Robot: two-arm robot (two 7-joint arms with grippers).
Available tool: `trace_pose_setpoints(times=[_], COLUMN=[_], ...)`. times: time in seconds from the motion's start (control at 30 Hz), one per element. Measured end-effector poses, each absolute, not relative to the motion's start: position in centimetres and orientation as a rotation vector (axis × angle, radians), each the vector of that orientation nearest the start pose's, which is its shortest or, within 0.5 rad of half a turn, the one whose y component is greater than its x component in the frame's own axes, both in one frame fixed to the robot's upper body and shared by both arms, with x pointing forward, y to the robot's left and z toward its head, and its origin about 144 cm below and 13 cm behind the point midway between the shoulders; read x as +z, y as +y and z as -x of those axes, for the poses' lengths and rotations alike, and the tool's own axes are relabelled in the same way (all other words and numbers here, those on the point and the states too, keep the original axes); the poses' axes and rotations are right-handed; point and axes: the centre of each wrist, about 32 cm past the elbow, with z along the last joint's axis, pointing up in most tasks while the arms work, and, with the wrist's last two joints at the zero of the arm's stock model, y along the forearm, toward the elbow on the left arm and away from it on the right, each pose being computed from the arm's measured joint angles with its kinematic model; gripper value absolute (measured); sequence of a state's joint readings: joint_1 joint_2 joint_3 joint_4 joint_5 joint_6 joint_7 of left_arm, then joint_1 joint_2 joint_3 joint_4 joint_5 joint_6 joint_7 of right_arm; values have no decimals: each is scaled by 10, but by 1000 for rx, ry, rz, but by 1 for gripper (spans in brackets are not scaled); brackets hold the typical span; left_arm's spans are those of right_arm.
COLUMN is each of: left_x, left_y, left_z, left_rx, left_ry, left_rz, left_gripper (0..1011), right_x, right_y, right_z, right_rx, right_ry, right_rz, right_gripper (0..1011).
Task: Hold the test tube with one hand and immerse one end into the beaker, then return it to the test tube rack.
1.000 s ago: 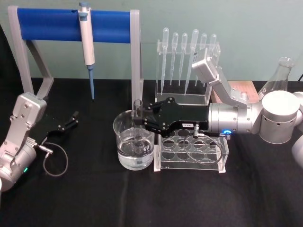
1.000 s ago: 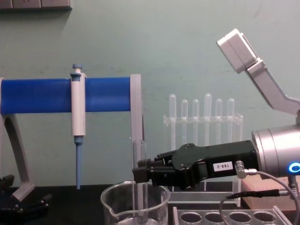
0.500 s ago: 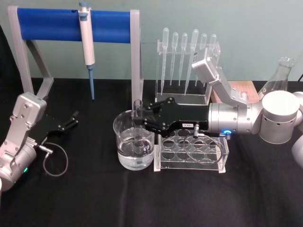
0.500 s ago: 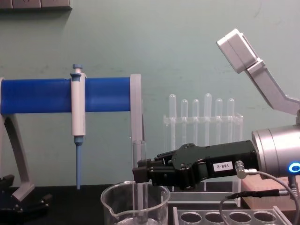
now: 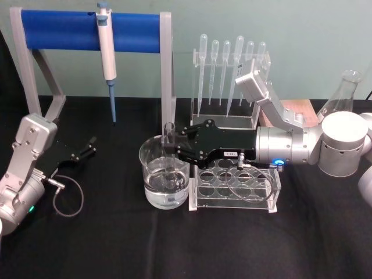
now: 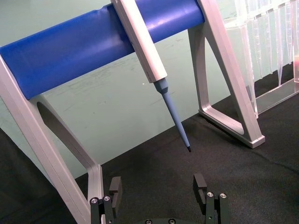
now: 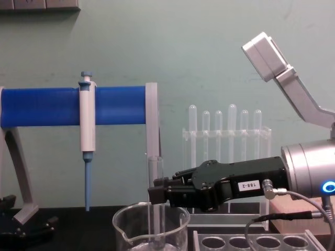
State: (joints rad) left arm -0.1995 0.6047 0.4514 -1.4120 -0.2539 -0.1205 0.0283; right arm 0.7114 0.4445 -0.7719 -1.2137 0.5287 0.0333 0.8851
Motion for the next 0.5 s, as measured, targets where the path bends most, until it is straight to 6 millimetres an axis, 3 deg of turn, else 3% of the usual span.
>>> trace_pose_setpoints(times=[0.5], left_x=[1140], left_y=[310], left_z=[-489], left_rx=[1248], left_ry=[-285], left_rz=[-304], left_gripper=[1000], right_x=[1234], right_y=[-212], right_z=[-598], right_rx=[-232], right_ry=[-86], right_rz=[220], right_gripper=[234])
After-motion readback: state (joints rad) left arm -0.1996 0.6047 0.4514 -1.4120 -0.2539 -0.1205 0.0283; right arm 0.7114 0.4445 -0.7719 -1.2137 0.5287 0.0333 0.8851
